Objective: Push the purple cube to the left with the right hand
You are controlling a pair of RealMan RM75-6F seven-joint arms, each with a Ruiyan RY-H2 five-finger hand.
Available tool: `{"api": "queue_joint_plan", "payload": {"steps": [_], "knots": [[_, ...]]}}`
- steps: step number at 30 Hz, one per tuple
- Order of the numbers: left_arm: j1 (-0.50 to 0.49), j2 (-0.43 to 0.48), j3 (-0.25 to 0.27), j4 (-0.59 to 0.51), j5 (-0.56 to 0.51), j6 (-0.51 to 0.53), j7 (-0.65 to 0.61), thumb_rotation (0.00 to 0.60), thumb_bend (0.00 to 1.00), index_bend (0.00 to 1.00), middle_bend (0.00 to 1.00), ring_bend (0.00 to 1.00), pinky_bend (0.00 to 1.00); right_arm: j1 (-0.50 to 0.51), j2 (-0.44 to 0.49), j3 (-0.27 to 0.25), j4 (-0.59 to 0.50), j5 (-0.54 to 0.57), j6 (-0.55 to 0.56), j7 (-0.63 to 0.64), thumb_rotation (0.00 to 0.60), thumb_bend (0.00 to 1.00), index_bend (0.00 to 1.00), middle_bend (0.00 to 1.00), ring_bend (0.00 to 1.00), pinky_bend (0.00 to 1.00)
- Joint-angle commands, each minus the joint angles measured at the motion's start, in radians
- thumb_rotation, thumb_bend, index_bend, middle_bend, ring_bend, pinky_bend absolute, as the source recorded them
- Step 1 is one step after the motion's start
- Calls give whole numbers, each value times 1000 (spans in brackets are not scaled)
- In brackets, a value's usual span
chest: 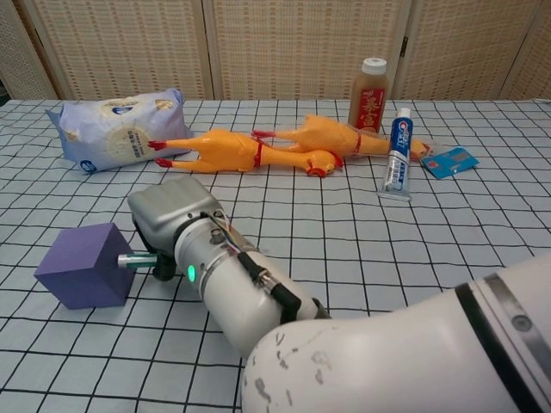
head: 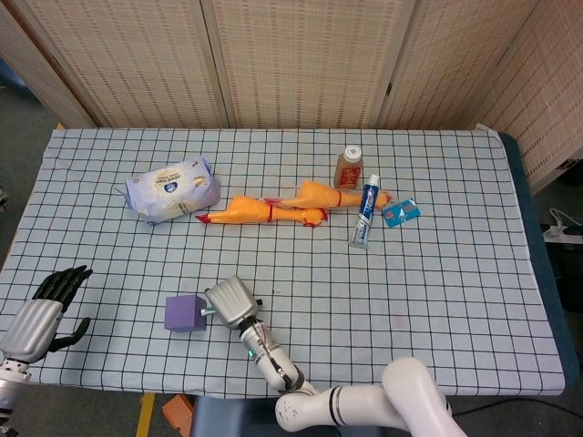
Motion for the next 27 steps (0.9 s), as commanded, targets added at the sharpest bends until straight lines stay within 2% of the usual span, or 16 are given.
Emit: {"api": "queue_joint_plan", "payload": {"steps": [1,5,9,15,20,23,27], "knots": [[1,1,-2,1,-5,1,-2,600,435,0,0,0,74,45,0,-33,21,37,28,33,600,301,1000,792,593,640],[3,2,-1,1,-6,1,0,600,436,0,0,0,74,59,0,-65,27,60,73,27,600,300,1000,792,593,640],[5,2,2,-1,2,7,10,600,436,0,0,0,74,6,23,-106,-9,28,149,-2,600,300,1000,792,593,640],[12,-3,5,-9,10,21,35,600,435,0,0,0,74,-149,207,-205,-238,-17,285,-49,600,300,1000,792,593,640],[16,-10,7,-19,17,29,72,600,436,0,0,0,74,-288,400,-323,-425,-68,380,-37,600,299,1000,792,593,640],[18,-17,8,-24,18,31,100,600,436,0,0,0,74,-366,494,-397,-477,-110,412,15,600,296,994,791,593,640],[21,-25,7,-32,16,34,135,600,436,0,0,0,74,-470,577,-490,-469,-183,447,111,600,296,955,791,587,639]]}}
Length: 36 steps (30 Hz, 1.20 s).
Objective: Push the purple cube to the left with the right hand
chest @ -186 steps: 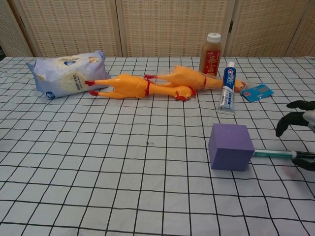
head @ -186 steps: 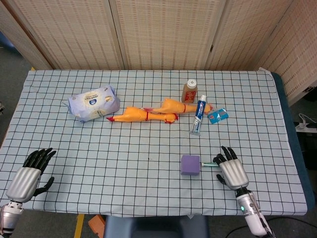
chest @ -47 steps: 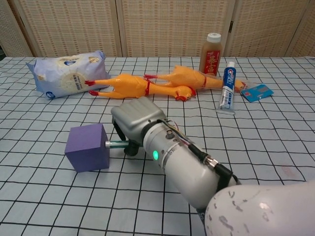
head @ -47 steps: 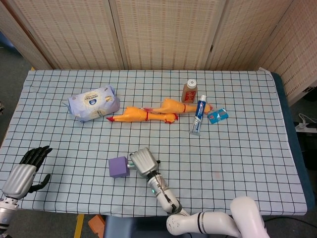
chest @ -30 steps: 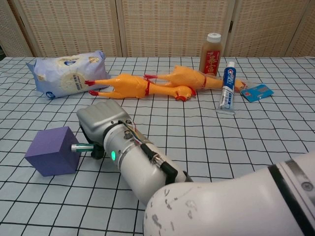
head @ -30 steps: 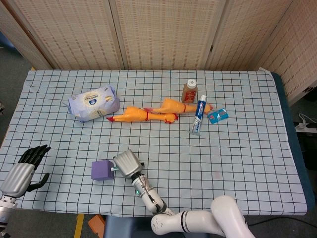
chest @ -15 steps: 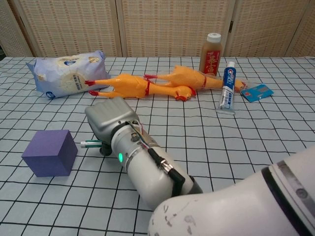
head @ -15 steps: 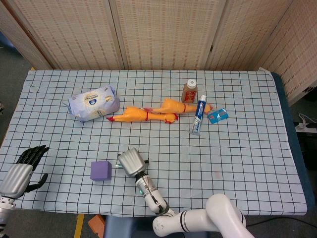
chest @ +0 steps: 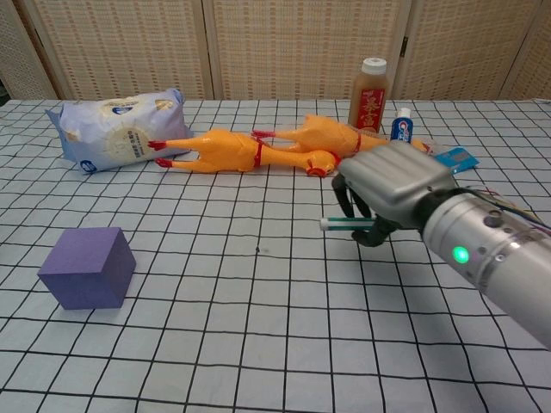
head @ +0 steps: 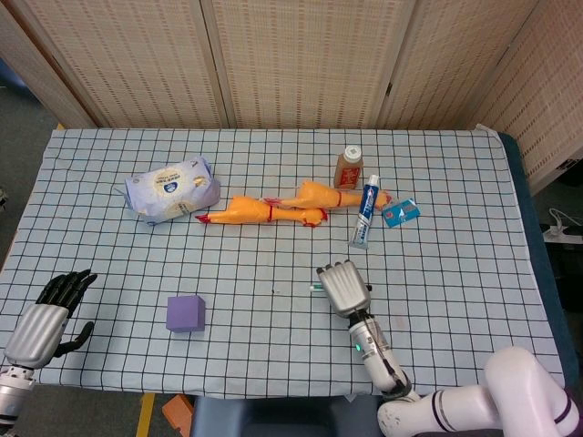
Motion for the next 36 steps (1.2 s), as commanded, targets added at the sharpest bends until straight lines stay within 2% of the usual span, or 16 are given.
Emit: {"api": "queue_joint_plan", "payload": {"steps": [1,4,9,12,14,16,17,20,23,27,29,32,34,36], "knots": [[3,-7,0,-6,-2,3,22,600,436,0,0,0,74,-113,87,-97,-13,-80,50,108,600,296,946,791,584,639],[3,-12,-1,-9,-4,0,36,600,436,0,0,0,74,-162,135,-125,-9,-98,33,171,600,296,878,749,551,627],[-3,-15,-3,-9,-11,-14,44,600,436,0,0,0,75,-200,174,-129,24,-133,-19,245,600,296,645,507,420,588],[-6,-16,-5,-7,-17,-20,43,600,436,0,0,0,74,-206,186,-118,46,-128,-82,261,600,291,395,347,318,545],[-6,-16,-6,-7,-19,-22,43,600,437,0,0,0,74,-205,198,-108,40,-124,-116,270,600,271,185,225,237,522],[-6,-16,-7,-7,-21,-22,44,600,437,0,0,0,74,-208,214,-100,26,-129,-142,283,600,246,47,122,165,486],[-6,-16,-7,-7,-22,-23,45,600,437,0,0,0,74,-210,223,-99,17,-134,-148,285,600,228,9,69,123,459],[-6,-16,-6,-7,-20,-23,47,600,436,0,0,0,74,-228,258,-97,-22,-166,-138,301,600,196,0,9,70,408],[-5,-16,-6,-6,-22,-22,49,600,436,0,0,0,74,-263,317,-105,-86,-214,-93,331,600,177,0,0,48,367],[-2,-18,-7,-4,-16,-12,52,600,436,0,0,0,74,-358,396,-130,-138,-365,67,449,600,164,0,0,25,304],[1,-22,-7,0,-8,3,56,600,435,0,0,0,74,-426,412,-148,-101,-474,194,516,600,159,0,0,3,227],[10,-30,-7,3,5,28,71,600,436,0,0,0,74,-517,406,-161,0,-577,340,594,600,152,0,0,0,146],[15,-35,-7,3,10,41,83,600,435,0,0,0,74,-551,404,-158,45,-598,377,634,600,151,0,0,0,124],[22,-40,-6,-1,18,57,100,600,436,0,0,0,74,-571,433,-168,59,-604,365,664,600,151,0,0,0,111]]}}
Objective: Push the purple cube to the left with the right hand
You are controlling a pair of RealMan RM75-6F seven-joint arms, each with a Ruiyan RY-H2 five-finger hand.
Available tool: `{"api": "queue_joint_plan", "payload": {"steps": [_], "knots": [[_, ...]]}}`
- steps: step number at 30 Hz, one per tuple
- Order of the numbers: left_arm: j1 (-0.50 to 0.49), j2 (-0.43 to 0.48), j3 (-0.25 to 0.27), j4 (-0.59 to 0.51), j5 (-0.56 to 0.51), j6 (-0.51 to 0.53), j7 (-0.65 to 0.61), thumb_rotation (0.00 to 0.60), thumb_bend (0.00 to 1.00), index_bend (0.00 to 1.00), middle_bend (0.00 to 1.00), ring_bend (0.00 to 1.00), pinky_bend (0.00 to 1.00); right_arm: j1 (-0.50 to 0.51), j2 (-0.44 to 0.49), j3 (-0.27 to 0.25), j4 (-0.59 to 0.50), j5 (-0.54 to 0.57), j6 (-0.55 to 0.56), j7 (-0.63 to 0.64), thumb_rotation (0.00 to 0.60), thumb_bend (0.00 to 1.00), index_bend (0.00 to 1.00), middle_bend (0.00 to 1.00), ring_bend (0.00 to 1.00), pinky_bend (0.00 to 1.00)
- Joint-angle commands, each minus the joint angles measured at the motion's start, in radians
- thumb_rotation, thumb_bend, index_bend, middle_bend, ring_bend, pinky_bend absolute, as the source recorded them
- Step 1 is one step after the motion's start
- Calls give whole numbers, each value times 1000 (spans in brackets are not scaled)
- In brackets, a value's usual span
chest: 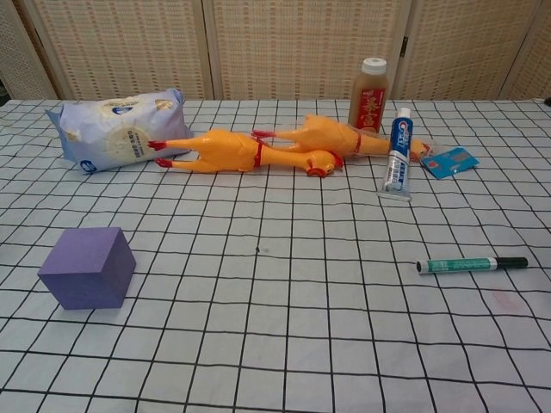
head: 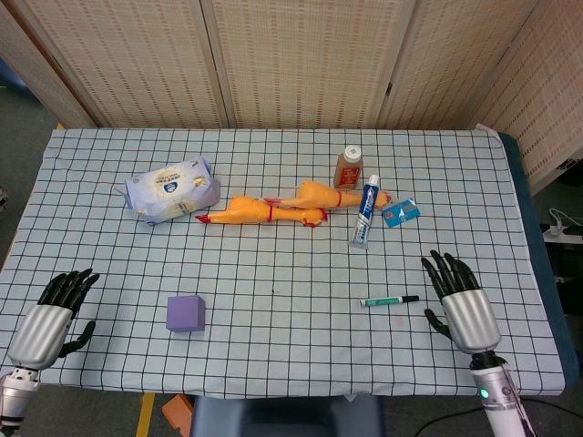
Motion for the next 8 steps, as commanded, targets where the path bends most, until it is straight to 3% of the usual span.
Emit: {"api": "queue_joint_plan", "payload": {"steps": [1,8], "knots": [[11,-9,1,-5,12,22,26,600,436,0,0,0,74,-91,70,-21,45,-62,45,112,600,152,0,0,0,99],[23,-24,7,-24,28,40,82,600,436,0,0,0,74,-122,147,1,-43,-72,19,88,600,151,0,0,0,76]]}}
